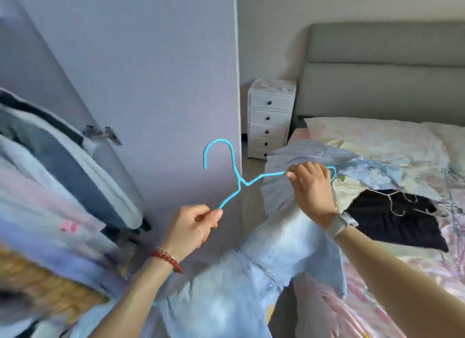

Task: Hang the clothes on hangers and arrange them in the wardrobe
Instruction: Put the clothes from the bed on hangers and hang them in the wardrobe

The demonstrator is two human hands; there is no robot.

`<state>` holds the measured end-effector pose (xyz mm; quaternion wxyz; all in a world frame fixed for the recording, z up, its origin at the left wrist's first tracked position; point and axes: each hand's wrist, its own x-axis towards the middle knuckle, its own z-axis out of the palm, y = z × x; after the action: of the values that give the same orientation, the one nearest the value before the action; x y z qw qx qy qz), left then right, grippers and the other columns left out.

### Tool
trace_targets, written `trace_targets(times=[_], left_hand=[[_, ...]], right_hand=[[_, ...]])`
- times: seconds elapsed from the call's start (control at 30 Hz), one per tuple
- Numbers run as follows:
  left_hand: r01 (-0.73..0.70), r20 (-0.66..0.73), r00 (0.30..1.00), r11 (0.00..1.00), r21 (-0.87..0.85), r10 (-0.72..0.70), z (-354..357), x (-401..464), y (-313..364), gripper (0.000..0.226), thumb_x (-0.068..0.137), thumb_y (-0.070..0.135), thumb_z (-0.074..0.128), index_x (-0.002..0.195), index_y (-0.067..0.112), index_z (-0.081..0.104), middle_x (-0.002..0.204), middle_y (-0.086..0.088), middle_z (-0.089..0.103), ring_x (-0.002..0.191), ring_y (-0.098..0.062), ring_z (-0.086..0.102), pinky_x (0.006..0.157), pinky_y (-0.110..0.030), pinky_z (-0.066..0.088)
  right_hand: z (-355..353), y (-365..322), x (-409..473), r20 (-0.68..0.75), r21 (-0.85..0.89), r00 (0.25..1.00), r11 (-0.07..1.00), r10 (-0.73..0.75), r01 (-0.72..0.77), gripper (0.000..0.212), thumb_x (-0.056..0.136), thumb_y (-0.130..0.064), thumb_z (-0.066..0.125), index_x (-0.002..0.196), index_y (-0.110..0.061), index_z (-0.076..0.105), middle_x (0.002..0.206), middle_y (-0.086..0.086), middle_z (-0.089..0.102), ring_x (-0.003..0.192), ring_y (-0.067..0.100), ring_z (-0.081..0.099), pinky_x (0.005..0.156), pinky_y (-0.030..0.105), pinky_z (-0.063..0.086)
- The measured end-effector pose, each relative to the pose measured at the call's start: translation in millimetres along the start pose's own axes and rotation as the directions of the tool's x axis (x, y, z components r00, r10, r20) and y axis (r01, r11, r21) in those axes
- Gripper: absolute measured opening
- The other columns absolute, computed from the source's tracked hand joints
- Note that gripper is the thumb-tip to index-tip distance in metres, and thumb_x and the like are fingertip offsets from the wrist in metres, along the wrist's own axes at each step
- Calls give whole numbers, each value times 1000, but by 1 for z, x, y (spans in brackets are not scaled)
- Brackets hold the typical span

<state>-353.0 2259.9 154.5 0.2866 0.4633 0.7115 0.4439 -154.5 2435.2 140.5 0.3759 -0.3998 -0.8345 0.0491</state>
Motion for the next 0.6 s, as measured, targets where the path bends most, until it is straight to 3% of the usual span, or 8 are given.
trace_targets(times=[0.17, 0.27, 0.4, 0.47, 0.53, 0.6], left_hand=[[65, -213, 977, 966, 250, -10, -56, -55, -52, 45, 77, 41, 62, 52, 4, 56, 40, 2, 41, 44, -6, 34, 50, -27, 31], [154, -366, 930, 939, 308, -33, -91, -88, -77, 45, 76, 39, 64, 48, 6, 52, 47, -9, 44, 51, -12, 37, 53, -38, 37], [367, -620, 781, 860, 354, -78, -139, -132, -100, 28, 79, 34, 69, 56, 20, 61, 55, -3, 62, 58, -23, 57, 54, -29, 38], [454, -736, 676, 813, 364, -48, -155, -153, -110, 15, 80, 25, 69, 68, 17, 66, 68, -6, 66, 68, -24, 58, 60, -24, 35], [522, -814, 577, 797, 302, -70, -172, -170, -116, 10, 81, 17, 67, 79, 8, 68, 79, -11, 66, 76, -27, 59, 72, -29, 41], [570, -855, 517, 762, 306, -45, -192, -184, -122, 8, 82, 12, 66, 82, 4, 68, 82, -14, 67, 77, -31, 60, 79, -38, 44]], right_hand=[[68, -57, -38, 286, 100, 956, 994, -70, 43, 32, 90, -28, 44, 85, -4, 66, 78, 14, 63, 79, 36, 60, 74, 45, 41], [101, -95, -59, 398, 203, 900, 974, -178, 103, 21, 91, -20, 51, 87, -5, 64, 81, 12, 65, 81, 35, 61, 74, 43, 41], [135, -161, -62, 510, 382, 763, 900, -397, 213, 20, 94, -19, 49, 90, -4, 61, 83, 9, 63, 82, 32, 58, 76, 39, 40], [146, -195, -58, 542, 489, 672, 840, -505, 236, 18, 93, -21, 50, 88, -6, 59, 80, 6, 61, 78, 29, 57, 73, 37, 42], [153, -229, -53, 535, 566, 575, 768, -619, 301, 18, 91, -23, 53, 86, -7, 60, 80, 6, 62, 75, 27, 58, 68, 35, 46], [159, -263, -44, 433, 614, 491, 646, -756, 452, 18, 88, -21, 57, 76, -9, 62, 70, 5, 63, 63, 26, 61, 55, 29, 47]])
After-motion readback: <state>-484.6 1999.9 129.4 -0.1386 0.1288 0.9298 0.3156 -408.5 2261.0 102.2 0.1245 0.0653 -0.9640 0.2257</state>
